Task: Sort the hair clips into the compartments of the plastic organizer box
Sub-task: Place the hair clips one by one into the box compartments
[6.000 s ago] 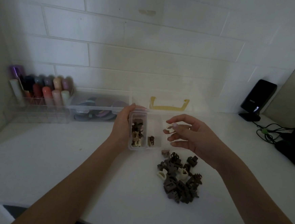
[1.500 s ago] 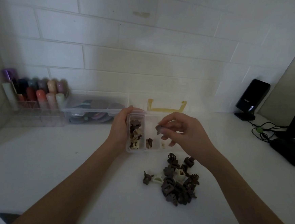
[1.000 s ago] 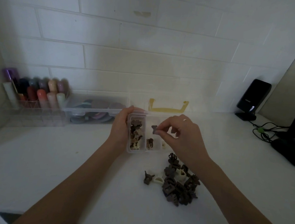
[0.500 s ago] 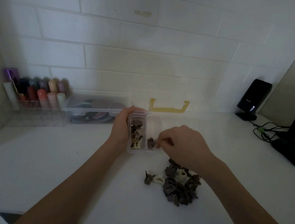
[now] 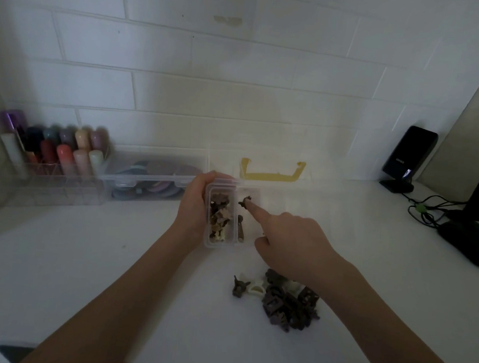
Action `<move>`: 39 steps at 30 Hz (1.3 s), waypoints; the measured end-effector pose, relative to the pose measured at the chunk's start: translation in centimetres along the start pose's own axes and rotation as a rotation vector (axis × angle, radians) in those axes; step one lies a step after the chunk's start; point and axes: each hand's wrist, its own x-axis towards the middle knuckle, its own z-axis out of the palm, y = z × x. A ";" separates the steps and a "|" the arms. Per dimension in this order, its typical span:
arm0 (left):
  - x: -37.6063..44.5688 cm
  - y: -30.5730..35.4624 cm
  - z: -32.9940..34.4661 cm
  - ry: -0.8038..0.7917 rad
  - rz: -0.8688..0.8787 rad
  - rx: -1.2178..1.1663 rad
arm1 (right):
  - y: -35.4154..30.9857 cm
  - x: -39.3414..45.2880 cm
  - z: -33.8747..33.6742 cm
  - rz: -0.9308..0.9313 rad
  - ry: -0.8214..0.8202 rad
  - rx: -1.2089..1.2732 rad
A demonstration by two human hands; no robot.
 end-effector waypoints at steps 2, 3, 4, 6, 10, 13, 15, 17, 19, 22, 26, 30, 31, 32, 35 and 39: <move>-0.1 0.1 0.1 -0.002 -0.008 0.007 | 0.0 0.0 -0.2 0.007 -0.012 0.002; -0.1 0.1 0.1 -0.002 -0.009 0.008 | 0.1 0.0 -0.3 0.007 -0.018 0.016; -0.2 0.1 0.1 -0.003 -0.011 0.007 | 0.1 0.0 -0.3 0.007 -0.025 0.036; -0.3 0.2 0.1 -0.001 -0.013 0.006 | 0.2 0.0 -0.4 0.009 -0.046 0.088; -0.3 0.2 0.1 0.004 -0.020 0.004 | 0.1 -0.3 -1.2 0.000 -0.090 0.134; -0.2 0.2 0.0 -0.005 -0.018 0.002 | 0.0 -0.6 -2.7 -0.020 -0.104 0.240; -0.2 0.2 0.0 -0.003 -0.027 -0.001 | 0.3 -0.7 -3.4 -0.087 -0.136 0.358; -0.2 0.1 0.0 -0.003 -0.027 -0.009 | -0.1 -1.1 -3.6 -0.167 -0.251 0.409; -0.2 0.1 0.1 -0.007 -0.016 -0.028 | -1.0 -1.2 -2.9 -0.226 -0.342 0.317; -0.2 0.1 0.1 -0.013 -0.011 -0.055 | -1.7 -0.9 -1.5 -0.246 -0.332 0.264; 0.0 0.0 0.1 -0.016 -0.013 -0.056 | -1.3 -0.5 -0.8 -0.211 -0.256 0.295; 0.3 -0.3 -0.1 -0.002 -0.012 -0.033 | -1.3 -0.4 -0.2 -0.198 -0.243 0.308; 0.4 -0.3 -0.2 0.000 -0.009 -0.029 | -1.3 -0.4 -0.1 -0.208 -0.225 0.293; 0.4 -0.4 -0.2 -0.002 -0.015 -0.031 | -1.4 -0.4 0.0 -0.228 -0.202 0.279; 0.7 -0.5 -0.2 -0.009 -0.037 -0.054 | -1.4 -0.4 -0.3 -0.291 -0.109 0.307; 0.9 -0.6 -0.3 -0.028 -0.047 -0.093 | -1.1 0.4 -0.9 -0.272 0.231 0.457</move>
